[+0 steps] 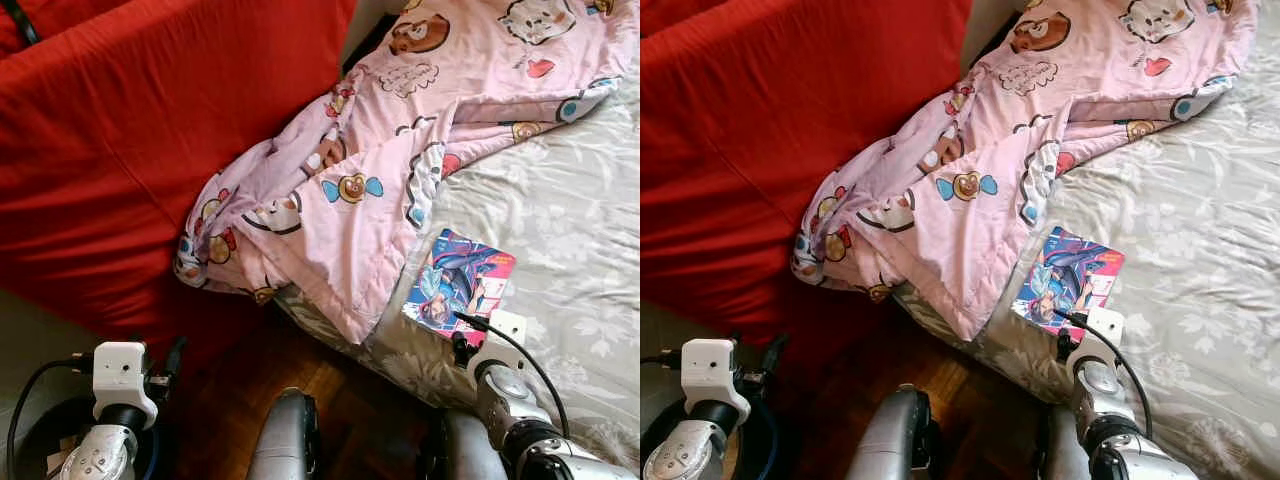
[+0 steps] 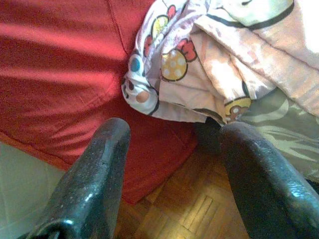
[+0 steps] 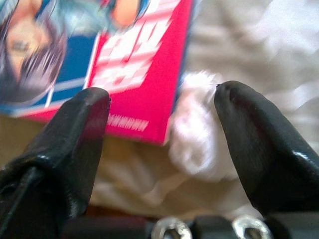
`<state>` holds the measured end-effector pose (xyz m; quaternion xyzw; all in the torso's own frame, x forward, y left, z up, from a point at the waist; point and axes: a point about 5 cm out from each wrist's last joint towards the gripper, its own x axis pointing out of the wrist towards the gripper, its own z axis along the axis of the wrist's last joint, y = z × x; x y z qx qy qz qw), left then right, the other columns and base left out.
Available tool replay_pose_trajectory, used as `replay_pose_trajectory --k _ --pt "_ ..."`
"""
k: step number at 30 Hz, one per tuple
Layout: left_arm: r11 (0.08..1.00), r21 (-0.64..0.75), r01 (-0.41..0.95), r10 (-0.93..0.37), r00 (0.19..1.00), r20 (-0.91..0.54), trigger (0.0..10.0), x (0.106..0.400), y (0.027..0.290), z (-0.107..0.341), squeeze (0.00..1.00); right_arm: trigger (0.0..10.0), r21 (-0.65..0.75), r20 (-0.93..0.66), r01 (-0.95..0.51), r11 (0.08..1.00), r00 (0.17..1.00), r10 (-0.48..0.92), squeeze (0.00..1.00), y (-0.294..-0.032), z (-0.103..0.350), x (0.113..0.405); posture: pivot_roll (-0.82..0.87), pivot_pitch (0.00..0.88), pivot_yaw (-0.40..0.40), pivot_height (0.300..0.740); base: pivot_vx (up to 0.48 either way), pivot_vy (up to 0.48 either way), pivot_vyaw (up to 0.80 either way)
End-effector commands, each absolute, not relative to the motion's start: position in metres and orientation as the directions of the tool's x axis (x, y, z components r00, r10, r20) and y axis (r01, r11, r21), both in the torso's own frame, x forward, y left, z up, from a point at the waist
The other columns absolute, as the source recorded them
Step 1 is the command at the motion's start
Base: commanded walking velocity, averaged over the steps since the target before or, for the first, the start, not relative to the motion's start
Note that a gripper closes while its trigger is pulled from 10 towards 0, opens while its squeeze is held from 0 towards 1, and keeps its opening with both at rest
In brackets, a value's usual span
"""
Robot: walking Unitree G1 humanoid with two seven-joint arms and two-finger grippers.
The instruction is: Clean up the room
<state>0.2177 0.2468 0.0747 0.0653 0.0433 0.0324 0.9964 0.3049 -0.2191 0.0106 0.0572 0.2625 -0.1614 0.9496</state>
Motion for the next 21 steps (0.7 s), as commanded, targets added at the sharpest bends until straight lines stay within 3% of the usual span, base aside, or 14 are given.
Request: replay_pose_trajectory --k 1,20,21 --pt "0.986 0.15 -0.077 0.094 0.989 -0.111 10.0 0.21 0.253 0.071 0.0 10.0 0.022 -0.504 0.342 0.94 0.815 -0.285 0.0 -0.218 0.012 0.306 0.24 0.312 0.193 0.632 0.0 0.0 0.0" --pt "0.987 0.136 -0.089 0.105 0.987 -0.122 10.0 0.209 0.25 0.067 0.0 10.0 -0.101 -0.593 0.344 0.933 0.733 -0.334 0.0 -0.222 -0.007 0.287 0.23 0.312 0.177 0.632 0.0 0.0 0.0" --pt "0.987 0.136 -0.088 0.105 0.987 -0.122 10.0 0.209 0.25 0.067 0.0 9.5 -0.105 -0.592 0.349 0.931 0.73 -0.34 0.0 -0.222 -0.007 0.287 0.23 0.312 0.177 0.632 0.0 0.0 0.0"
